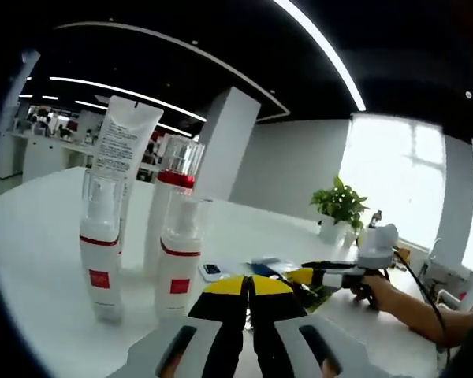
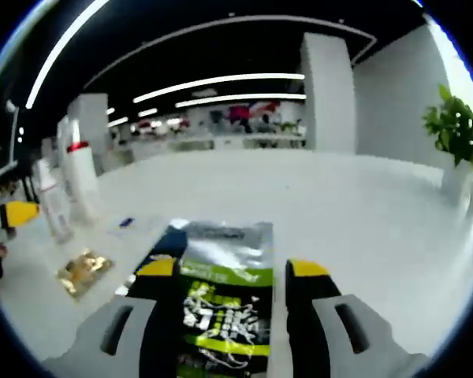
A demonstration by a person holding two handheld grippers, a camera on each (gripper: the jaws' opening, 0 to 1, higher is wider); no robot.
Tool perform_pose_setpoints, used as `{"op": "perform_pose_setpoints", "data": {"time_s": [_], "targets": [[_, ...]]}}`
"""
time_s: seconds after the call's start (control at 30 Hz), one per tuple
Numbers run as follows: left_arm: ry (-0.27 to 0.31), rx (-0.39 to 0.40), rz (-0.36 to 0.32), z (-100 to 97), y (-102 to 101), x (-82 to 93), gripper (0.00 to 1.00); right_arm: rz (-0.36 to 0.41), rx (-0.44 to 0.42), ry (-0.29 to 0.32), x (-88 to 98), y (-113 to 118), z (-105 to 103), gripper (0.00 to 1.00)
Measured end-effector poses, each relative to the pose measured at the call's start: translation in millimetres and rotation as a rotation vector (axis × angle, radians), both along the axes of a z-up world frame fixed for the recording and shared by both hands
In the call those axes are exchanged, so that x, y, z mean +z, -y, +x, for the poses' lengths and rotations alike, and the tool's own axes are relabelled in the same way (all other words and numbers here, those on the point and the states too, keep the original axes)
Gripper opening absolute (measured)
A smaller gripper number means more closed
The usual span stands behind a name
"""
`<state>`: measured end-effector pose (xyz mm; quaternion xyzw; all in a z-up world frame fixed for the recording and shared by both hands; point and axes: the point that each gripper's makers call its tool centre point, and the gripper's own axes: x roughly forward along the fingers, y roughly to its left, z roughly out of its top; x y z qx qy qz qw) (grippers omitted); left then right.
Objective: Arrange the skincare products in the storage area until every visible bottle or jar stands upright without overlapping.
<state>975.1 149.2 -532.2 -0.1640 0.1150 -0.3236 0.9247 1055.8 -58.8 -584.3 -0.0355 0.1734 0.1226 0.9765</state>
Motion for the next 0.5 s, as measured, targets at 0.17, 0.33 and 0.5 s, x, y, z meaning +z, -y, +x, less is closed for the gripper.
{"op": "perform_pose_setpoints", "data": {"time_s": [0.17,0.33,0.5], "targets": [[-0.004,-0.004,0.001,0.8,0,-1.2,0.01,-0.051,0.000,0.022,0.8,-10,-2,0.51],[-0.007,-0.003,0.028,2.1,2,-6.5,0.01,-0.025,-0.021,0.015,-1.0,-13,-5,0.51],[-0.003,-0.007,0.048,2.1,3,-8.2,0.01,-0.028,-0.042,0.001,-1.1,-19,-4,0.51]]}}
